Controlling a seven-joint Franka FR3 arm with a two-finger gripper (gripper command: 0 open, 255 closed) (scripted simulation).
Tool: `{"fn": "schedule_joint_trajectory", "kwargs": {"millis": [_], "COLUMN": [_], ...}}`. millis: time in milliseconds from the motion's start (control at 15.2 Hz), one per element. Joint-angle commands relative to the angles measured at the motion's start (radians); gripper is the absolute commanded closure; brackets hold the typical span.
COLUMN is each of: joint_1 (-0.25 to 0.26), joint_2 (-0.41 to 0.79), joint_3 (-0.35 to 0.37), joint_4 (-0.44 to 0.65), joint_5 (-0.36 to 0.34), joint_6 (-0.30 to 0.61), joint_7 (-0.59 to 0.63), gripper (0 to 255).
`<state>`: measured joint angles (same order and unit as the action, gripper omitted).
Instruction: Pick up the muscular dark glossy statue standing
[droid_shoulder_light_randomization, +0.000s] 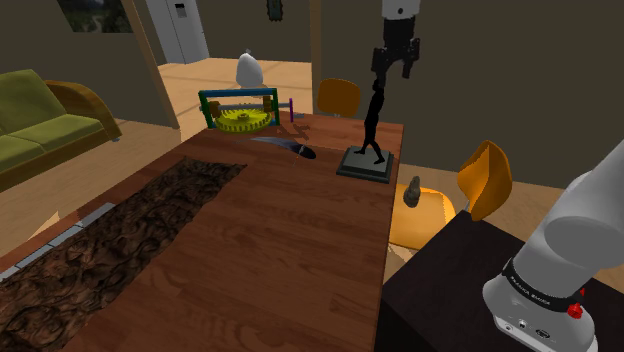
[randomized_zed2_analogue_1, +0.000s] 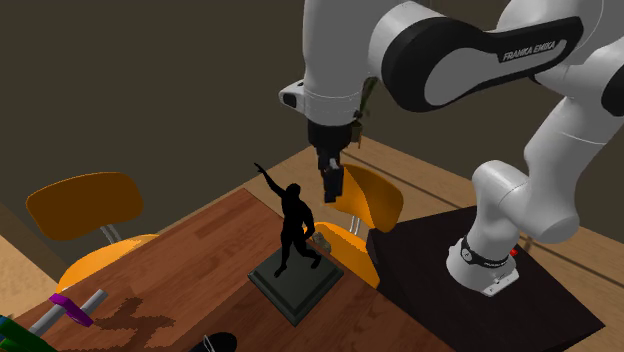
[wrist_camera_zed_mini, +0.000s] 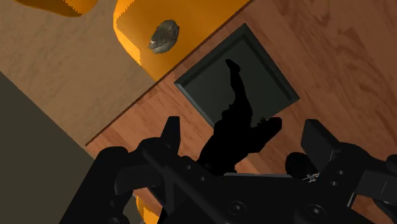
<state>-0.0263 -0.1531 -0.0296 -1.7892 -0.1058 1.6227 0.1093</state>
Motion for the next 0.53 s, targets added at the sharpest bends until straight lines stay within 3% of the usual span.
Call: {"fn": "schedule_joint_trajectory", "kwargs": {"millis": [0,264,462], "joint_1": [-0.001,-0.004,-0.004], "joint_2": [0.084,0.222,0.212], "joint_3": [0.003,0.0,-0.001], "joint_4": [0.101,0.273,0.22], "joint_5": [-0.022,-0.06,-0.06], "joint_6": [-0.013,-0.039,0.004], "joint_7": [0.001,-0.007,-0.001], "gripper": [0,0,0]}}
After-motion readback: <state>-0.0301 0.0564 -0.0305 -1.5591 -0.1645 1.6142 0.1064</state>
